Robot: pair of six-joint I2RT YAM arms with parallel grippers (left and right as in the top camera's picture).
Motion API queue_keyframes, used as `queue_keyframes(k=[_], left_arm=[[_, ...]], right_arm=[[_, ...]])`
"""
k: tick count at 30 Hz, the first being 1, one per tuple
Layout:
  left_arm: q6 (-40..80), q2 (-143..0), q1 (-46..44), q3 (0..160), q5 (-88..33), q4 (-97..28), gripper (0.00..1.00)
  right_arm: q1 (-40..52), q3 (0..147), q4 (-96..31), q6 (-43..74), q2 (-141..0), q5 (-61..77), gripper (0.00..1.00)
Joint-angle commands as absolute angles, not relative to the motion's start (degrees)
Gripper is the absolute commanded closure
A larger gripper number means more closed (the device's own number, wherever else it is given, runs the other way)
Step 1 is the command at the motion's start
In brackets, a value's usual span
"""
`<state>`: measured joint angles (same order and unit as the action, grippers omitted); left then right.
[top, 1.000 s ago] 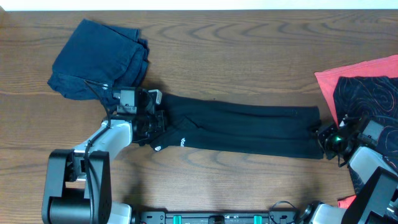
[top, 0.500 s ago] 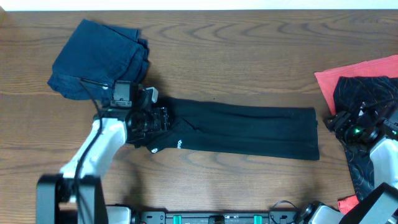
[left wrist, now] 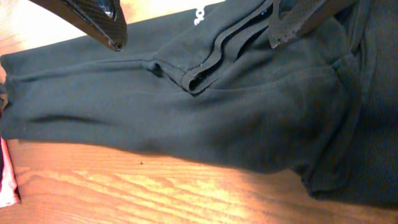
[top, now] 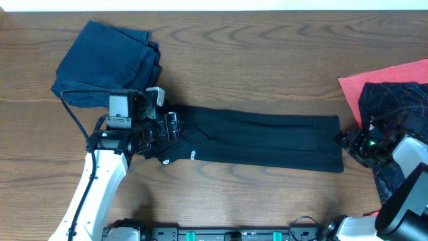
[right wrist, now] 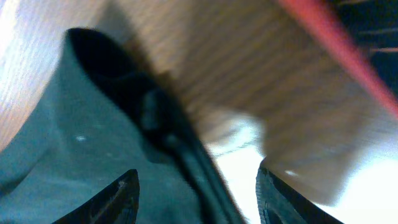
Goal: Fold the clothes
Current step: 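Pull the shirt's ends apart to straighten the long strip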
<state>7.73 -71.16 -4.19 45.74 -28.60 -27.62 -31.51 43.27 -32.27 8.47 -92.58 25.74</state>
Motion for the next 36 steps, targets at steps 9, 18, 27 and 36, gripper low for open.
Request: queue_keyframes(k=[9, 18, 27, 36], left_arm=[[7.8, -71.1, -3.9, 46.8, -29.4, -28.5, 0.25], [7.8, -71.1, -3.9, 46.8, -29.4, -28.4, 0.25], [7.8, -71.1, -3.9, 46.8, -29.4, -28.4, 0.25], [7.6, -71.1, -3.9, 46.8, -28.9, -28.4, 0.25]], right_arm=[[-29.0, 42.2, -34.5, 6.8, -95.7, 23.5, 0.66], [-28.8, 42.1, -34.3, 6.7, -95.7, 24.9, 0.80], [-31.2, 44.1, -37.4, 8.5, -91.5, 23.5, 0.99], [-30.9, 45.7, -40.8, 10.7, -79.9, 20.7, 0.99]])
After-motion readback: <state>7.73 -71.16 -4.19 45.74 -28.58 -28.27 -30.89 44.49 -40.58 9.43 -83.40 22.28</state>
